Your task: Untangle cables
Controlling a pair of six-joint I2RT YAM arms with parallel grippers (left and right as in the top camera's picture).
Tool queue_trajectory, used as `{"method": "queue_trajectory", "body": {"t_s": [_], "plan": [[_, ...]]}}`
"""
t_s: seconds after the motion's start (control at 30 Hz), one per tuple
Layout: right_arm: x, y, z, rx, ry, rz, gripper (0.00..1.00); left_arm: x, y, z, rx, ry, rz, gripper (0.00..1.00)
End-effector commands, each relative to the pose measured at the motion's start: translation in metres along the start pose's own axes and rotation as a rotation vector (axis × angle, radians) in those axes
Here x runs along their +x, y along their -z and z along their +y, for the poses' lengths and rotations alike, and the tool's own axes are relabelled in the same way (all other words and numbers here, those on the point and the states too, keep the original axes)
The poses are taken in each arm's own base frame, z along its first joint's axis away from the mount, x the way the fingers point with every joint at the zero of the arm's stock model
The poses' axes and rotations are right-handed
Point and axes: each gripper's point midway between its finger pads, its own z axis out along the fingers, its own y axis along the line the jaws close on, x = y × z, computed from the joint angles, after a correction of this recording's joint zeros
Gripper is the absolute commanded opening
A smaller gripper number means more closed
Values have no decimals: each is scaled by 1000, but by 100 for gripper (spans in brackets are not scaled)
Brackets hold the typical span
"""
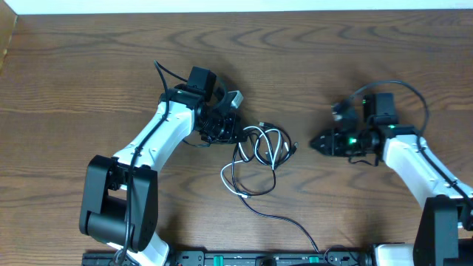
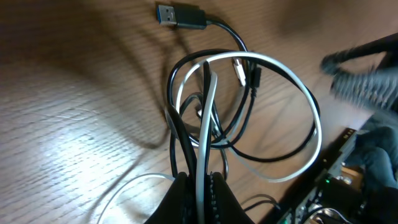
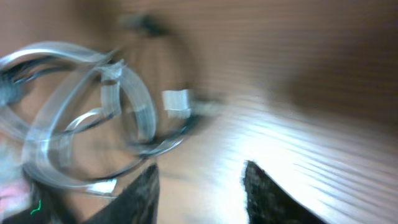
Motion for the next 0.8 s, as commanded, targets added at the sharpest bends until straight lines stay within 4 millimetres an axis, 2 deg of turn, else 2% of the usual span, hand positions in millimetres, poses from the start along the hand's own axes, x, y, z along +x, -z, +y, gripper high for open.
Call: {"method": "queue_trajectory", "body": {"t_s": [0.0,0.07,0.3,0.37,0.53,0.63,0.67,0.7,0.77], "plan": [[14,-7,55,-249,234,47,48,1,-1,-7,51,-3,10,8],[19,-13,66,-261,288,64,53,1,-1,-7,51,-3,10,8],[22,-30,97,-293,407,61,58,1,-1,-7,51,-4,9,8],[18,-36,90,-217,374,55,57,1,-1,-8,55,-4,10,8],[10,-49,53,80,289,28,52,2,0,-19,121,-6,17,8],[11,-55,51,120,296,26,51,3,2,-26,158,-12,19,8],[12,-57,53,117,301,29,49,3,2,-29,172,-14,20,8],[13,-61,54,114,305,34,43,4,3,-31,186,-20,21,8],[15,-66,54,113,310,44,21,4,4,-33,196,-25,21,7]]}}
